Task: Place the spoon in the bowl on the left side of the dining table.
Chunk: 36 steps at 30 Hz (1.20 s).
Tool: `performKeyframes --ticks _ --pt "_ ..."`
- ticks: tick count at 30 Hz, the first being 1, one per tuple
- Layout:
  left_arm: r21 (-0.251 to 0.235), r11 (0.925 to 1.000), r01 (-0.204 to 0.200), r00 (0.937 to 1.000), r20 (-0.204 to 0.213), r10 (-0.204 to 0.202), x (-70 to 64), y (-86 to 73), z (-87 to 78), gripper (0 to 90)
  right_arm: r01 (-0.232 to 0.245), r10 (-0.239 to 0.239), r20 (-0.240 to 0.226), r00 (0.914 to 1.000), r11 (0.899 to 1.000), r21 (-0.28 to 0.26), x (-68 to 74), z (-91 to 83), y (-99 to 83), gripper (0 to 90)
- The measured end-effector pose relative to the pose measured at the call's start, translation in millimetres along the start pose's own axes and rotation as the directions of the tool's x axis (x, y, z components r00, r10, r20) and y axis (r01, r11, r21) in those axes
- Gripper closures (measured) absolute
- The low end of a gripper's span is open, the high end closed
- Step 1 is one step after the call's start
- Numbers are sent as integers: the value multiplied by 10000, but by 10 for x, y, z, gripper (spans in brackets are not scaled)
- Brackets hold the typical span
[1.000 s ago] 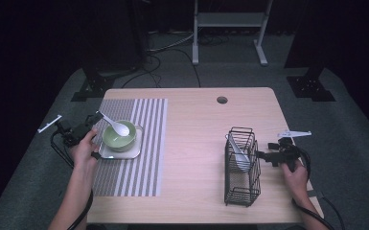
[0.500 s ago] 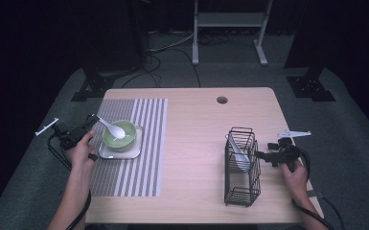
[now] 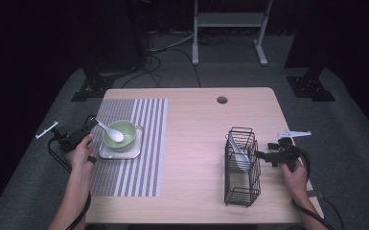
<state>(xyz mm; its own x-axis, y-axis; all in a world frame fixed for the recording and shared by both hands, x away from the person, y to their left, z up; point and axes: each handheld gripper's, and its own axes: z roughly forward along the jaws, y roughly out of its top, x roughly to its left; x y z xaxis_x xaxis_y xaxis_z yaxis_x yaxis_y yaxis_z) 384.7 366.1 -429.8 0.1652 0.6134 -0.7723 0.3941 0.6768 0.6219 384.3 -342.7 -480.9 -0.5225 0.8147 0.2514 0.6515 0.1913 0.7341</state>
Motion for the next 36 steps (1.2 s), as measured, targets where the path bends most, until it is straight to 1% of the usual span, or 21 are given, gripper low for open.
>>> performKeyframes --ticks 2,6,16,18,20,22,25,27,29,31,36 --pt "26 10000 32 9999 -100 -31 28 -16 0 849 14 -14 1 10000 10000 -12 0 0 0 132" --pt "60 10000 60 9999 -160 -59 58 -31 2 849 9 -9 2 10000 10000 7 2 1 -1 132" --pt "140 9997 186 9995 -241 -182 113 -68 22 848 -5 5 4 10000 10000 17 1 0 0 132" --pt "176 9997 189 9993 -324 -184 129 -72 21 847 3 -3 0 10000 10000 12 -1 1 0 132" --pt "172 9996 227 9992 -333 -221 139 -75 20 848 6 -6 -11 10000 10000 3 -2 0 0 132" --pt "156 9993 352 9990 -296 -348 165 -78 18 847 -12 12 -22 10000 10000 -1 -3 -1 -1 132" --pt "189 9992 341 9989 -343 -335 175 -82 16 844 -41 41 -42 10000 10000 15 -3 1 0 132" --pt "226 9992 340 9988 -373 -332 183 -85 16 821 -9 9 -62 10000 10000 -21 -4 -1 0 132" --pt "413 9988 280 9985 -475 -261 211 -102 26 805 -37 37 -81 10000 10000 -55 -5 -8 -1 132" --pt "431 9986 301 9984 -496 -279 222 -110 29 801 -44 44 -85 10000 10000 -72 -6 -9 -1 132" --pt "612 9979 230 9980 -596 -194 251 -142 31 758 -2 1 -100 10000 10000 -78 -3 -10 0 132"
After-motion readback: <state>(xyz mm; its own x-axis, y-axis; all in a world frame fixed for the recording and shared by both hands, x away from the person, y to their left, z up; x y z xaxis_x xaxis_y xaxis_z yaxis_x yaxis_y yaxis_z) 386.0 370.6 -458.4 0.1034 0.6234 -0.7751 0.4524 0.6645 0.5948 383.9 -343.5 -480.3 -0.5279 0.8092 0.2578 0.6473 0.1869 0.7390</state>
